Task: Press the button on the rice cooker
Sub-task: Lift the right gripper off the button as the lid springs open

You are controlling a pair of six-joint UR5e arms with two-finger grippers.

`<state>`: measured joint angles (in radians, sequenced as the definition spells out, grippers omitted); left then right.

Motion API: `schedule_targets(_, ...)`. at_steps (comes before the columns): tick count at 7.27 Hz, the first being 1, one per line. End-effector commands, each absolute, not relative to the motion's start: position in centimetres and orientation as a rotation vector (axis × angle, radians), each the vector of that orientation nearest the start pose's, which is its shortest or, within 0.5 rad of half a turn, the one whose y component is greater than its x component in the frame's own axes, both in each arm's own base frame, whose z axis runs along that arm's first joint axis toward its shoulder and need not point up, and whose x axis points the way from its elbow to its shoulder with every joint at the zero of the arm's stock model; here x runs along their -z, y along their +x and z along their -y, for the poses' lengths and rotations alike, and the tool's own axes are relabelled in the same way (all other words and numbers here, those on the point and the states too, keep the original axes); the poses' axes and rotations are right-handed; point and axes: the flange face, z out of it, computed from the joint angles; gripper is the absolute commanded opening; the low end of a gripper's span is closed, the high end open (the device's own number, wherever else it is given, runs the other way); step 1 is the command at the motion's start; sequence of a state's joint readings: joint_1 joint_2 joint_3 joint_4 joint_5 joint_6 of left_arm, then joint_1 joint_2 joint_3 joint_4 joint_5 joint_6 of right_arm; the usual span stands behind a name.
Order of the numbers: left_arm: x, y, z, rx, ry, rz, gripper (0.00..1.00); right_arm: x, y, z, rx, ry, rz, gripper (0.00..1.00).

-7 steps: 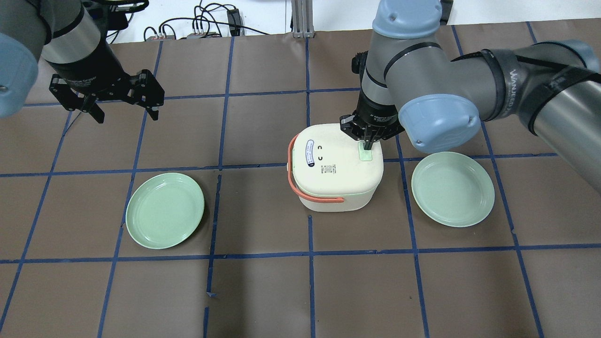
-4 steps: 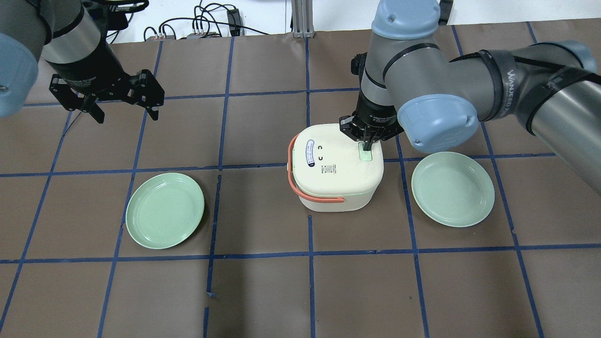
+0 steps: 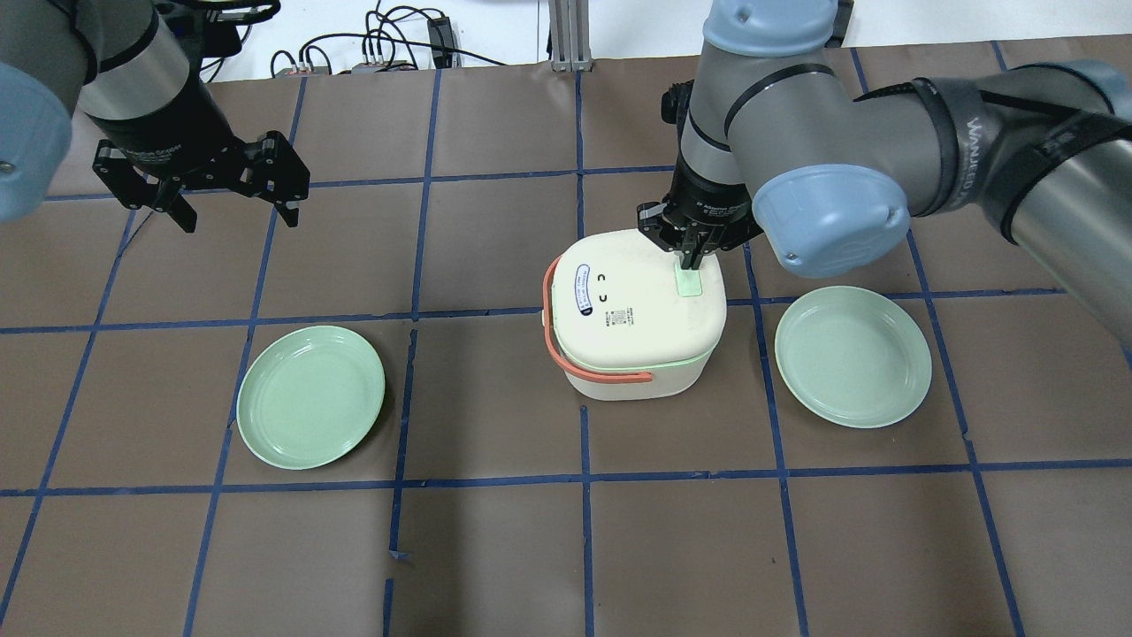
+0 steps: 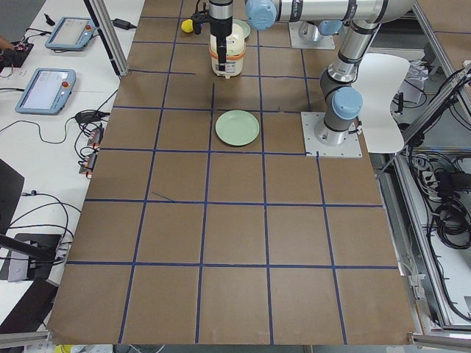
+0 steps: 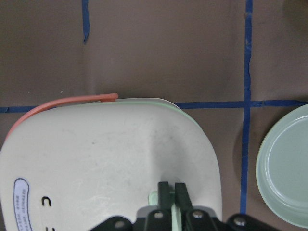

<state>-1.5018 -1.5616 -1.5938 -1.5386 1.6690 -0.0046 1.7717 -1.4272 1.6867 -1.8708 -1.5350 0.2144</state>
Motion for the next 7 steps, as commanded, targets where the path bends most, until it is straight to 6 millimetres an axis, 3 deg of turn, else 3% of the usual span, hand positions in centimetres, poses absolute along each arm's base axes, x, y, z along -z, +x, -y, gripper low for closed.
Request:
schedule_targets(1, -48.5, -8.9, 49.7, 0.023, -0.113, -3.041, 1.0, -44.4, 24.2, 50.4, 0.054, 0.02, -3.098, 0.69)
schedule_targets(3, -48.5, -8.9, 49.7, 0.023, -0.113, -3.041, 1.0, -51.4, 22.9, 51.5, -0.02, 0.031, -3.122, 0.73)
schedule_targets(4, -48.5, -8.9, 49.7, 0.023, -0.113, -3.041, 1.0, -52.9, 21.1, 52.2, -0.056, 0.074, -3.131, 0.74)
schedule_targets(5, -48.5, -8.9, 49.7, 0.023, -0.113, -3.041, 1.0, -53.0, 18.2, 53.2, -0.074, 0.087, -3.13, 0.9)
schedule_targets(6, -48.5, -8.9, 49.7, 0.023, -0.113, -3.041, 1.0, -53.2, 16.0, 53.9, -0.068, 0.13, -3.117, 0.91)
schedule_targets(7, -48.5, -8.9, 49.7, 0.023, -0.113, -3.041, 1.0, -53.3, 16.0, 53.8, -0.058, 0.132, -3.118, 0.93)
